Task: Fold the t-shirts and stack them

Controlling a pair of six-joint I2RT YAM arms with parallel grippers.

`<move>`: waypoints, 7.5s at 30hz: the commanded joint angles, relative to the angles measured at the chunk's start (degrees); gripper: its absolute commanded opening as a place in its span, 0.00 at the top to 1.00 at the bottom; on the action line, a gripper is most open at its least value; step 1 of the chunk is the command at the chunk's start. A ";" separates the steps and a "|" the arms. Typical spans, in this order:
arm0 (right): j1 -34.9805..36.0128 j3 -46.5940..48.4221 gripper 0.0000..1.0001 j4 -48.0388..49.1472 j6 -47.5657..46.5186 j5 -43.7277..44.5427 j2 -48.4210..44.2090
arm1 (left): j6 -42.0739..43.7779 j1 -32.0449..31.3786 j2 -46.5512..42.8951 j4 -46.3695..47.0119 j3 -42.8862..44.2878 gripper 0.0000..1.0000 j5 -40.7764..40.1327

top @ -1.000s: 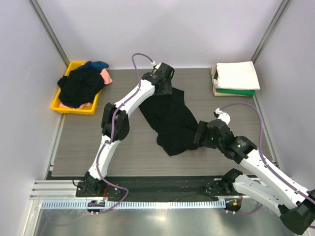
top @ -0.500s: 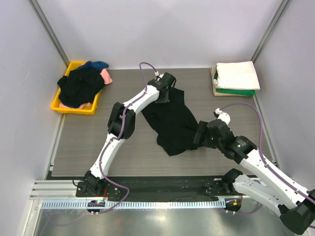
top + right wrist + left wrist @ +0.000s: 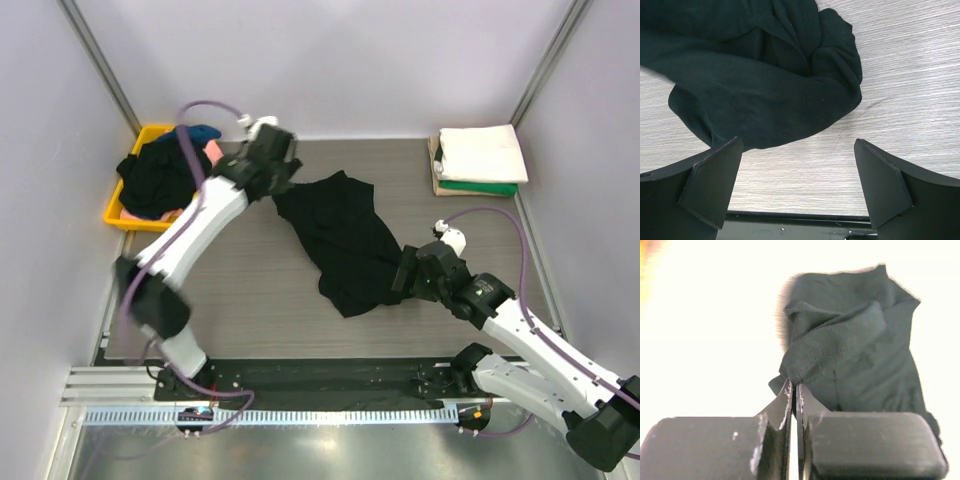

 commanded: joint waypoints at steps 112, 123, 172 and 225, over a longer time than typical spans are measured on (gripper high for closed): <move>-10.37 9.62 0.99 15.89 -2.36 -13.54 12.44 | -12.61 40.05 -62.01 3.15 -58.44 1.00 24.55; -10.37 29.37 0.99 -5.82 -2.54 -7.65 -4.27 | -10.59 39.87 -69.39 -9.60 -35.23 1.00 17.52; -28.87 -0.29 0.02 8.02 -6.32 -12.82 10.92 | 6.91 29.85 -21.31 1.90 -23.60 1.00 23.93; -35.95 50.00 0.99 0.21 -12.47 2.12 -24.30 | -0.04 27.66 -64.64 0.24 4.35 1.00 17.78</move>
